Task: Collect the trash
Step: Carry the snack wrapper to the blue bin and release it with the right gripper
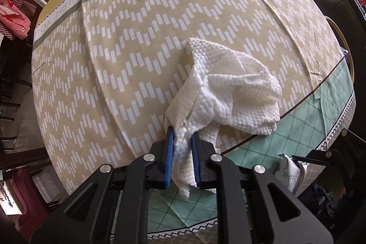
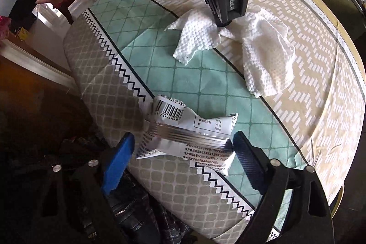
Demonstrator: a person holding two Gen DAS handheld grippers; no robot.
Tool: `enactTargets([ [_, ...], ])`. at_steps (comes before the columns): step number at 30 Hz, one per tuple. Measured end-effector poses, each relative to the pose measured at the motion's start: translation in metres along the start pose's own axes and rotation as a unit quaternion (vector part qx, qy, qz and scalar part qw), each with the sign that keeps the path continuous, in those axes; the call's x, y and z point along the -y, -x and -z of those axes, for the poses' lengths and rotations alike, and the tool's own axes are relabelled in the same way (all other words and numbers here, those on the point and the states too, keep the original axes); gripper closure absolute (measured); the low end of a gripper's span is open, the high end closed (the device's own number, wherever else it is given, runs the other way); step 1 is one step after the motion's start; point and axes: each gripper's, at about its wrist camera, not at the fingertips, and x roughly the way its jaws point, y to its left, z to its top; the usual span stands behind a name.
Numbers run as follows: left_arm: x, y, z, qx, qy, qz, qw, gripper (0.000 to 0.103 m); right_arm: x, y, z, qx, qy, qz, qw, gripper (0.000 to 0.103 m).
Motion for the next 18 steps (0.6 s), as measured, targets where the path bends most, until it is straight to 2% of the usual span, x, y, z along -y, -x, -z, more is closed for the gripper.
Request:
enactTargets([
  [9, 0.002, 0.006, -0.001, 0.004, 0.005, 0.003, 1.0000, 0.089, 0.022, 0.022, 0.012, 0.028, -0.038, -0.014, 0.999, 0.025],
  [18, 0.014, 0.025, -0.008, 0.021, -0.003, 0.013, 0.9997, 0.090, 0.065, 0.072, 0.056, 0.068, -0.097, -0.002, 0.993, 0.025],
])
